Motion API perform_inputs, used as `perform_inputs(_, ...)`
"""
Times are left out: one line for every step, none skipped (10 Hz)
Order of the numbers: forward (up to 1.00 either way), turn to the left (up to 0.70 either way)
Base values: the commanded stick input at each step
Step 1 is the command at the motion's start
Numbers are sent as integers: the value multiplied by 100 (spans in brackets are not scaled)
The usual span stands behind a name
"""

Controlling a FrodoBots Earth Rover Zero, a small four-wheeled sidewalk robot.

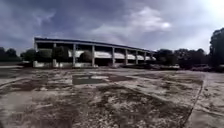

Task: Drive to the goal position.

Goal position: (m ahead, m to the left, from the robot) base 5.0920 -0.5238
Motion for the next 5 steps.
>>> perform_inputs(70,0)
perform_inputs(70,0)
perform_inputs(70,0)
perform_inputs(70,0)
perform_inputs(70,0)
